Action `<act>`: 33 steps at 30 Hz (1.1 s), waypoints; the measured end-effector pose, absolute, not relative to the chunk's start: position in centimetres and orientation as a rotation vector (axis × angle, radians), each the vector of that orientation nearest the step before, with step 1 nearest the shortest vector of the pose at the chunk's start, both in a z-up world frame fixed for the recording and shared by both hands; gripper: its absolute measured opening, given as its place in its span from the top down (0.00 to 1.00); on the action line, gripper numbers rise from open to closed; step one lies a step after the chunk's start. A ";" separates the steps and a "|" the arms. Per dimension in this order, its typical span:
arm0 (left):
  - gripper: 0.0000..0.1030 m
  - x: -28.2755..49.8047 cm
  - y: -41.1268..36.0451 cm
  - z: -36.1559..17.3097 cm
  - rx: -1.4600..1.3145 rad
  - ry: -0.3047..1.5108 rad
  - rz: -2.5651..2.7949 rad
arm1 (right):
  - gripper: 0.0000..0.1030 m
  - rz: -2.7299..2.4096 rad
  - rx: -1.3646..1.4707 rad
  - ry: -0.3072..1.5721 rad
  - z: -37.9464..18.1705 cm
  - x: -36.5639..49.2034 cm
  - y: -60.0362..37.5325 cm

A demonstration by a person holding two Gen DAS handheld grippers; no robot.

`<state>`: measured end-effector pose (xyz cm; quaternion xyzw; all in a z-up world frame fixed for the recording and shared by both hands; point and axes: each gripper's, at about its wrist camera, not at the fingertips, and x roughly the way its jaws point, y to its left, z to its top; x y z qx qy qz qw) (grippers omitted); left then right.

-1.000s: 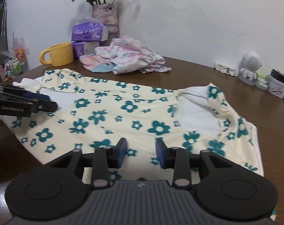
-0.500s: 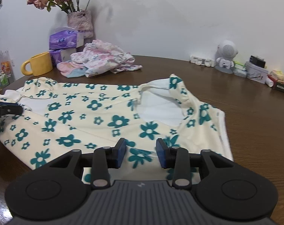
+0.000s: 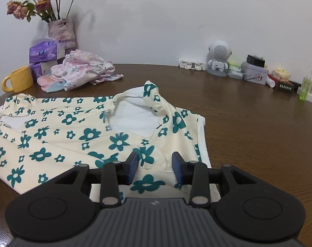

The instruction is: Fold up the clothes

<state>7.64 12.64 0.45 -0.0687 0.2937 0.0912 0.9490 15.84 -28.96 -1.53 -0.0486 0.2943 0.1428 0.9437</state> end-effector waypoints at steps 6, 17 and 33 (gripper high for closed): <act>0.75 6.8 13.9 0.4 -0.138 0.595 0.246 | 0.64 0.278 -0.095 0.606 -1.6 16.0 -29.5; 0.59 7.0 13.6 0.2 -0.130 0.607 0.230 | 0.58 0.266 -0.104 0.623 -1.8 16.2 -29.3; 0.12 8.8 11.5 -0.3 -0.067 0.656 0.186 | 0.29 0.220 -0.081 0.648 -2.0 16.7 -29.8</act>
